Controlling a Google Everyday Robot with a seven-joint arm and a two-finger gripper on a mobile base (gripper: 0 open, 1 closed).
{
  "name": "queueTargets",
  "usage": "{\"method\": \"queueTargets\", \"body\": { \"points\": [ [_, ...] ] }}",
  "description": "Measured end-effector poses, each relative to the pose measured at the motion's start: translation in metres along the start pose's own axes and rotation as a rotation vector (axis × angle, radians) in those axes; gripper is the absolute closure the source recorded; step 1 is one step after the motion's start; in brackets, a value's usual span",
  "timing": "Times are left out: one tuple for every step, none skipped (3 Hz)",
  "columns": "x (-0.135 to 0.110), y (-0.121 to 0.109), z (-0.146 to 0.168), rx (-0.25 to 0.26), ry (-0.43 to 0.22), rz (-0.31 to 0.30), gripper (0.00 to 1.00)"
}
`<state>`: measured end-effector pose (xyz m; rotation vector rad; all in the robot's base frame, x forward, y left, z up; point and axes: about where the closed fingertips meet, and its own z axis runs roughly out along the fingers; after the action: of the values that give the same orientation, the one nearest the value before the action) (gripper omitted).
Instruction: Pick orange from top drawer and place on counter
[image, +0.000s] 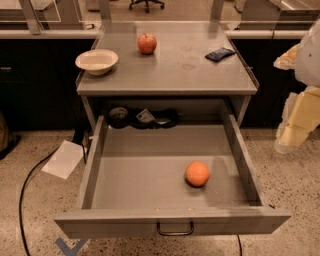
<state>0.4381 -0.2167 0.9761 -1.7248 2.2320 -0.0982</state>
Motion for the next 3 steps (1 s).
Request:
{"method": "queueTargets", "body": {
  "points": [
    [0.000,0.000,0.000,0.000,0.000,0.000,0.00],
    [0.000,0.003,0.015,0.000,-0.036,-0.001,0.00],
    [-0.006,0.005,0.053,-0.006,-0.090,-0.020,0.00]
  ]
}}
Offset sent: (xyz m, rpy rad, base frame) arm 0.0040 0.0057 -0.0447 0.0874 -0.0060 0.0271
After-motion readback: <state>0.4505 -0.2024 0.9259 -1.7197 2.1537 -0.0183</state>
